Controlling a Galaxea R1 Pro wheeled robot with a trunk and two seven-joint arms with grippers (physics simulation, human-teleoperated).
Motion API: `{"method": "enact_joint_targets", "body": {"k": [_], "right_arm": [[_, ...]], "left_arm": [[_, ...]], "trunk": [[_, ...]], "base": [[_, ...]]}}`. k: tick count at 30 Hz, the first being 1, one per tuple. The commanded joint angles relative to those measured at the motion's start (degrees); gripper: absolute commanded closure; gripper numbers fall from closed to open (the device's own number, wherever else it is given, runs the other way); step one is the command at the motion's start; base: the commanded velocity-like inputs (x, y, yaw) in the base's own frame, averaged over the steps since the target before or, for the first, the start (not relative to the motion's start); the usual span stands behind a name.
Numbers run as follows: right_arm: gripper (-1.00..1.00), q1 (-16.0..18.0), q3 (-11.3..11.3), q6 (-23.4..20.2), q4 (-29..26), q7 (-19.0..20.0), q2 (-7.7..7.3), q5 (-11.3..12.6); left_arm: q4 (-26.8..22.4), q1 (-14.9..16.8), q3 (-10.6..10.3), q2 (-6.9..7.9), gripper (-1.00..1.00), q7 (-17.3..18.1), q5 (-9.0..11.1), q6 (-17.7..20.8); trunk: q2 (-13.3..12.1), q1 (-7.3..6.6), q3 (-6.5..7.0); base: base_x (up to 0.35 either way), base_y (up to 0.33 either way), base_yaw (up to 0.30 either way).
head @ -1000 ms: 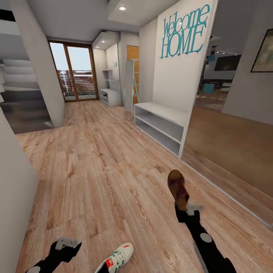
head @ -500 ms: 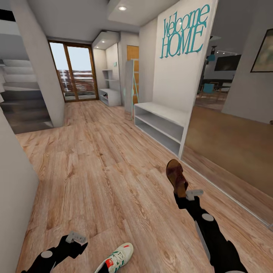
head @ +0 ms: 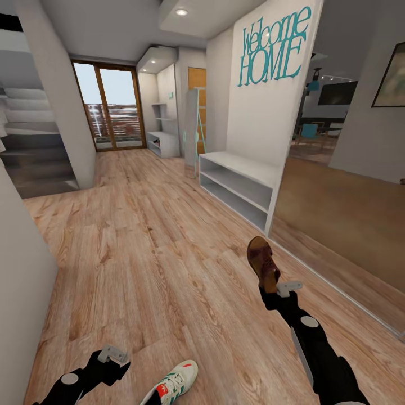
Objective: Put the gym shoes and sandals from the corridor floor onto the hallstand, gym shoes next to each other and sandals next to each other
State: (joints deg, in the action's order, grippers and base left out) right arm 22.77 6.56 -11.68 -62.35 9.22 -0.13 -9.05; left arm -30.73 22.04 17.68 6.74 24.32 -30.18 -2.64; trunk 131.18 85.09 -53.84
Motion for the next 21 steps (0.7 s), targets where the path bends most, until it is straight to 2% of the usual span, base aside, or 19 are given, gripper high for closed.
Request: {"method": "enact_joint_targets", "body": {"k": [1,21], "right_arm": [[1.0,0.0,0.1,-0.3,-0.1,0.4,-0.01,-0.6],[1.0,0.0,0.2,-0.4,-0.4,0.4,-0.16,-0.6]], "left_arm": [[0.0,0.0,0.4,-0.06,-1.0,0.4,-0.6,-0.3],[-1.0,0.6,0.3,-0.15,-1.0,0.8,-0.5,-0.1]], "trunk": [[0.0,-0.01,-0.05],[0.0,-0.01,-0.05]], "base": [[0.0,0.0,0.0],[0.0,0.0,0.0]]}}
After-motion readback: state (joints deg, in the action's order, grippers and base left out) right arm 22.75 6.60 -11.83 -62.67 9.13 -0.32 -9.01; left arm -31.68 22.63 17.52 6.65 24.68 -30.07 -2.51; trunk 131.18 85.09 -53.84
